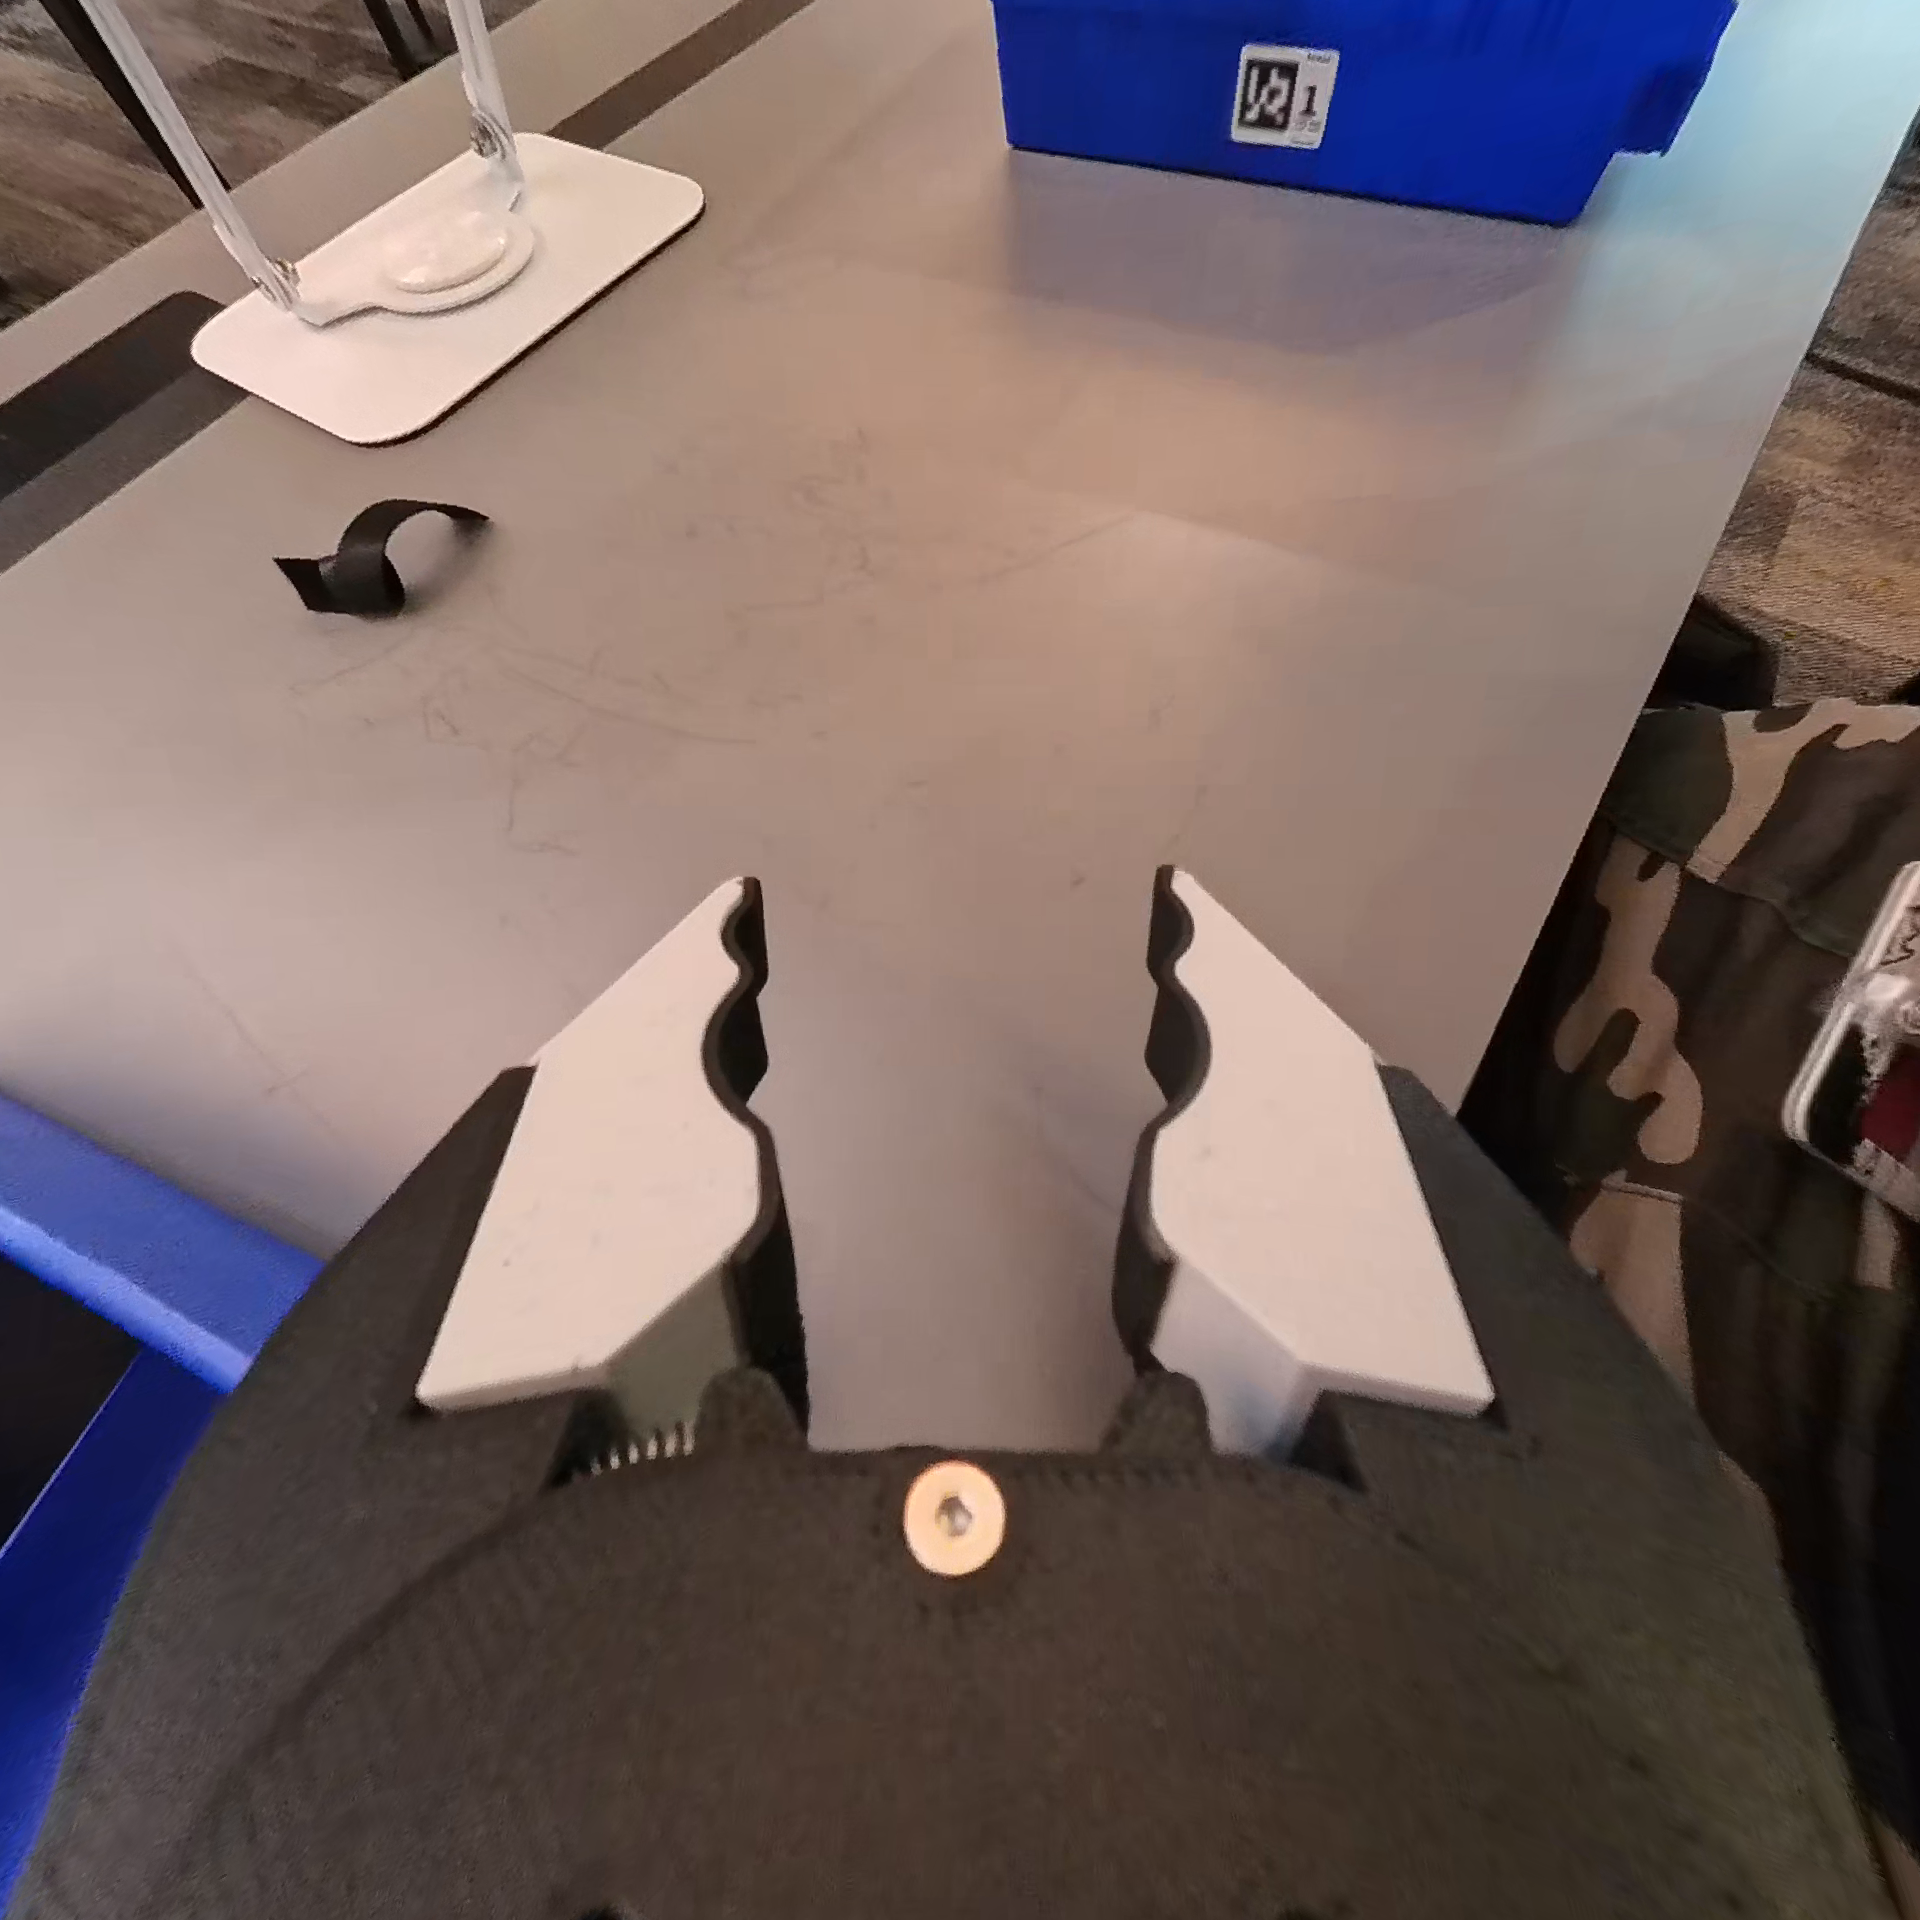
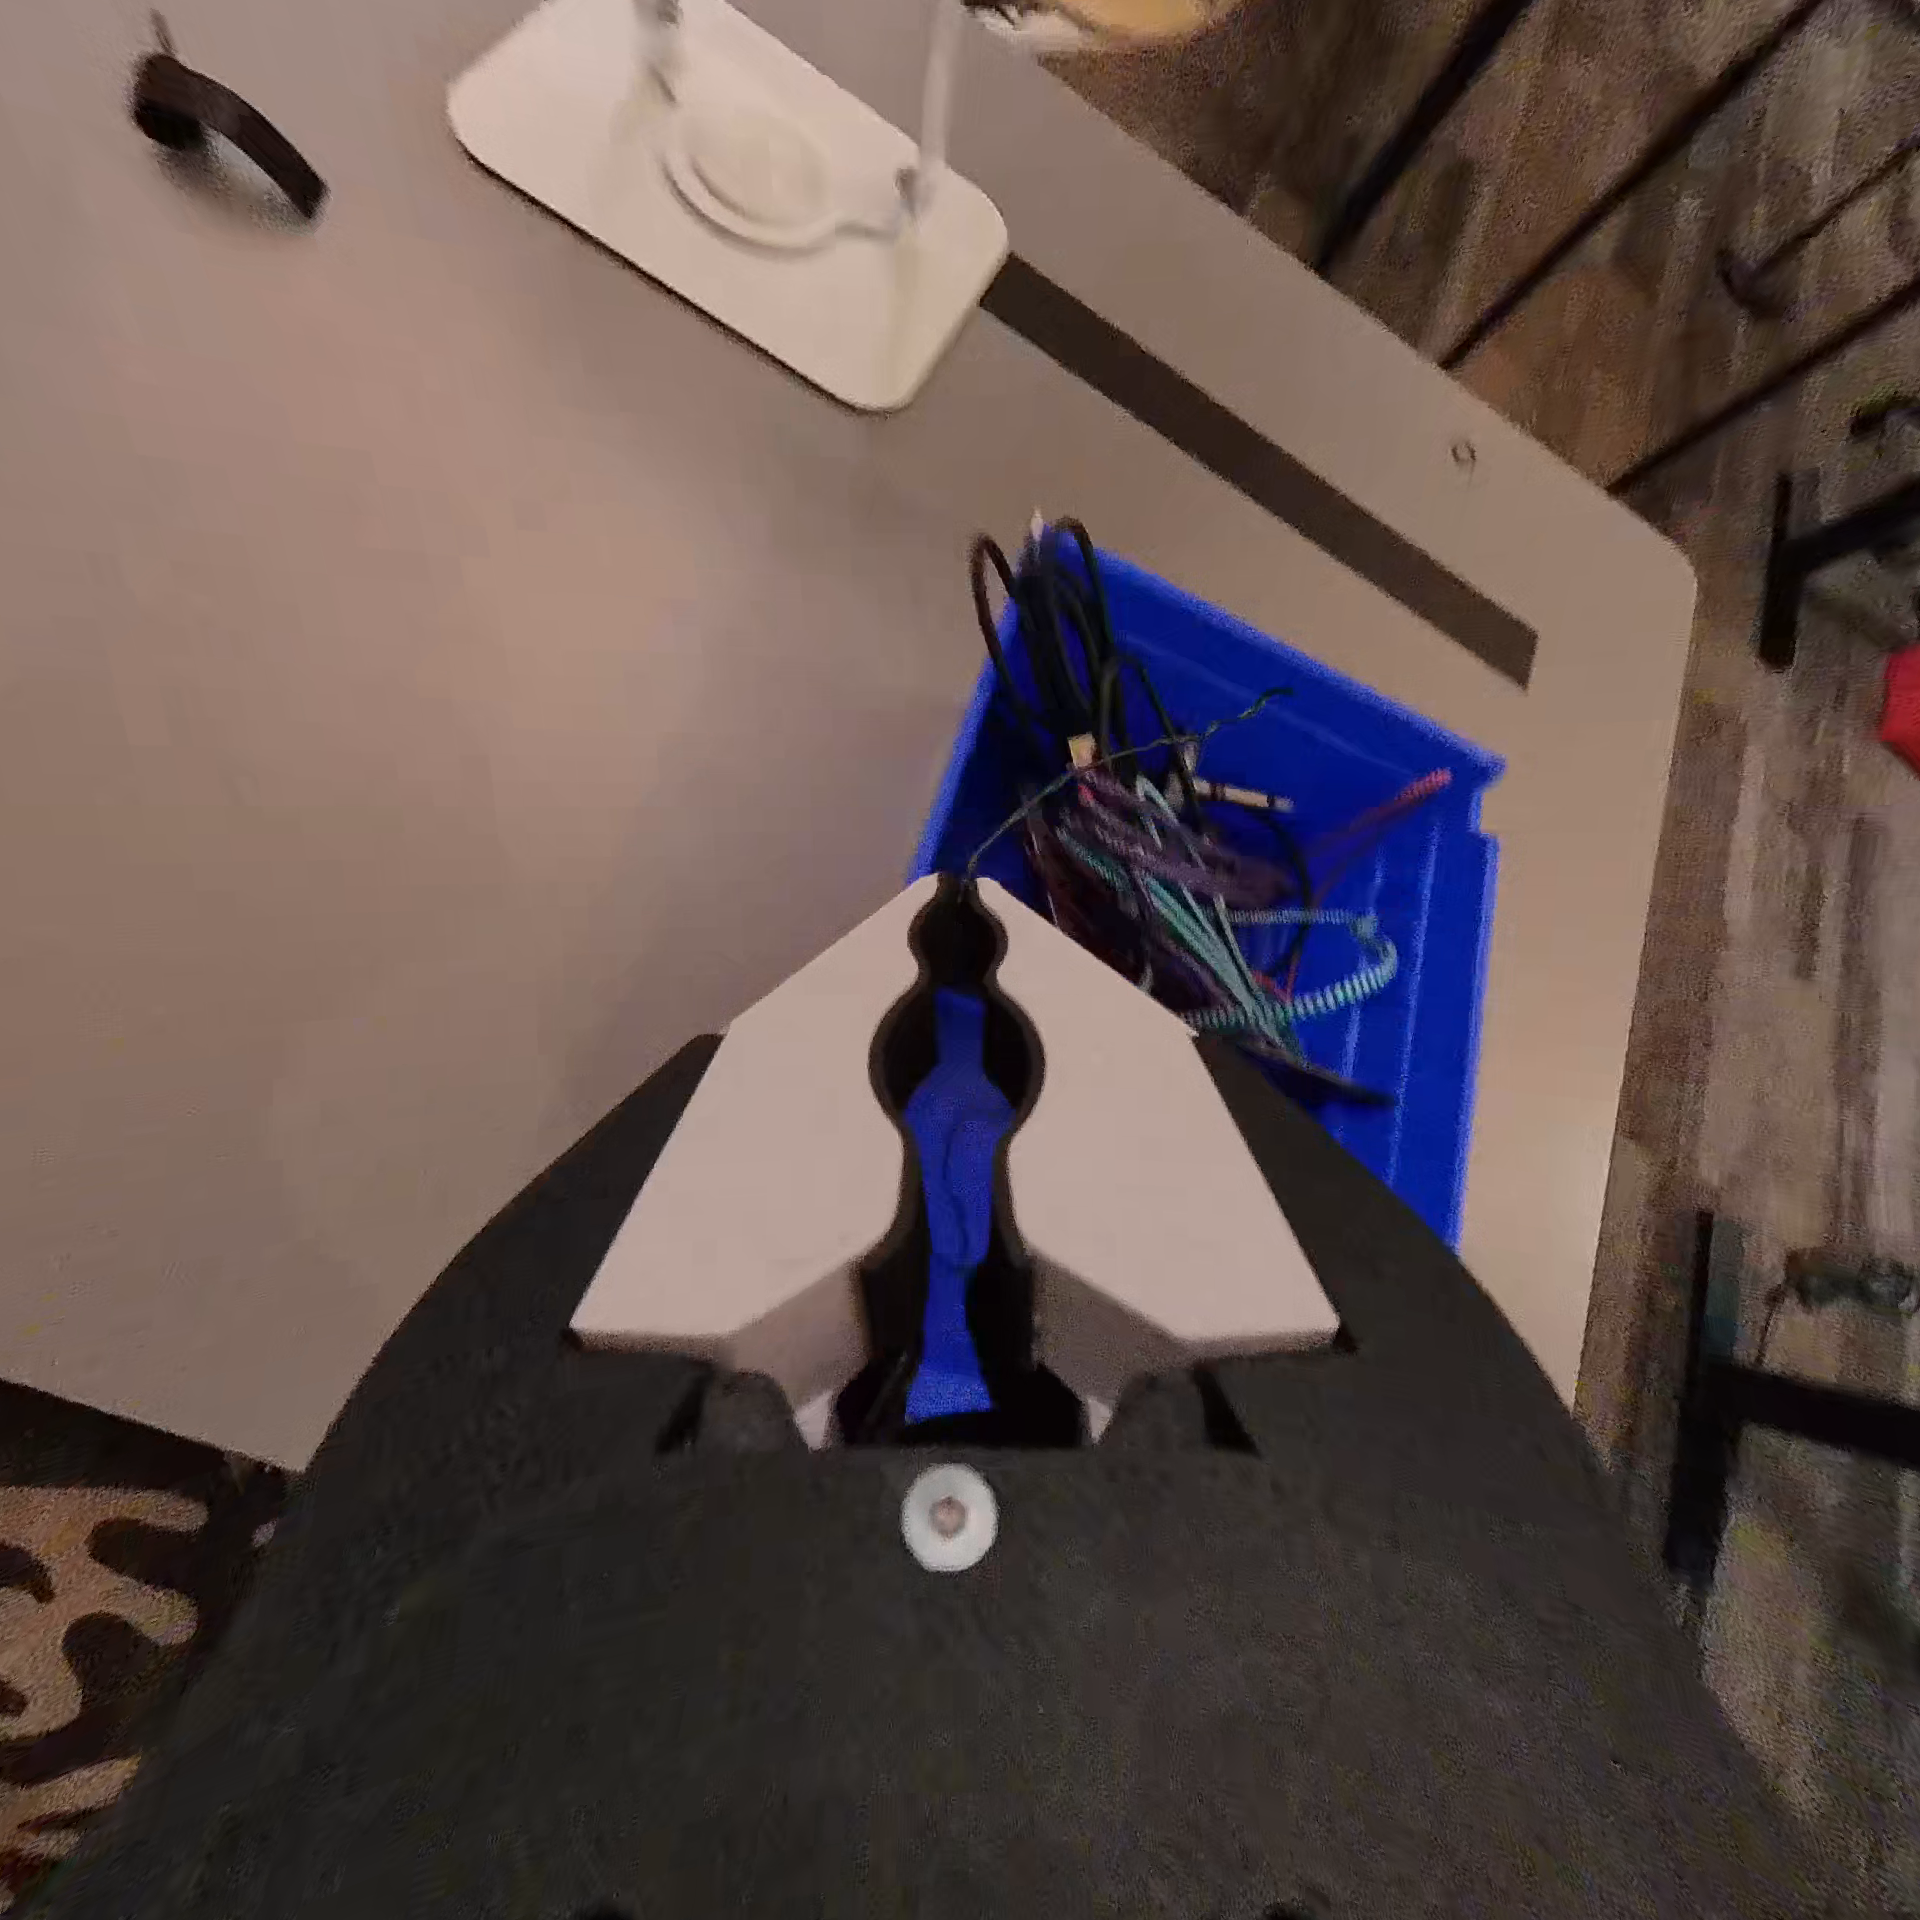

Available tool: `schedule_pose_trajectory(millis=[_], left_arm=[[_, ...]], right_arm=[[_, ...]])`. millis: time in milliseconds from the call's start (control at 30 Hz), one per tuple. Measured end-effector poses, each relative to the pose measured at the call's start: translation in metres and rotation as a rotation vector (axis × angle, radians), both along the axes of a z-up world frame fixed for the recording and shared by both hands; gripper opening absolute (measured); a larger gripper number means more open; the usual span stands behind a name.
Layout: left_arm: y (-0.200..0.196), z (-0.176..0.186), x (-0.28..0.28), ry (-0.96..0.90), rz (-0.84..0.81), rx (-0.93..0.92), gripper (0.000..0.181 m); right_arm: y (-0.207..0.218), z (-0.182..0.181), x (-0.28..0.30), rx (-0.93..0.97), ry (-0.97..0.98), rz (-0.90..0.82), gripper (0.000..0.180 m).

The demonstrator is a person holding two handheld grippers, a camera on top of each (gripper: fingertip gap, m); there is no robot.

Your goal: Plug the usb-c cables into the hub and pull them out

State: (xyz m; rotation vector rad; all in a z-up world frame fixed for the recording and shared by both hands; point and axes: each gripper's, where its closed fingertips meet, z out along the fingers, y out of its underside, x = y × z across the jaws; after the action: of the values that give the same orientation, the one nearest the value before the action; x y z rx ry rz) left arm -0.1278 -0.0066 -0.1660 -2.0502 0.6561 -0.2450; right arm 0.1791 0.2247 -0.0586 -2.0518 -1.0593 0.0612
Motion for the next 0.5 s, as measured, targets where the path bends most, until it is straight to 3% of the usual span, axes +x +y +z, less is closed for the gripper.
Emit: schedule_pose_trajectory(millis=[200,267,333,500], left_arm=[[0.000,-0.002,0.004,0.025,-0.004,-0.002,0.072],[-0.001,-0.001,0.006,0.035,-0.005,0.001,0.072],[-0.001,-0.001,0.008,0.042,-0.007,0.003,0.072],[0.000,-0.005,0.009,0.047,-0.009,-0.005,0.072]], right_arm=[[-0.003,-0.050,0.080,-0.111,-0.032,-0.214,0.001],[0.001,-0.067,0.091,-0.150,-0.041,-0.260,0.026],[0.004,-0.074,0.098,-0.165,-0.053,-0.279,0.030],[0.003,-0.027,0.080,-0.006,-0.042,-0.227,0.023]])
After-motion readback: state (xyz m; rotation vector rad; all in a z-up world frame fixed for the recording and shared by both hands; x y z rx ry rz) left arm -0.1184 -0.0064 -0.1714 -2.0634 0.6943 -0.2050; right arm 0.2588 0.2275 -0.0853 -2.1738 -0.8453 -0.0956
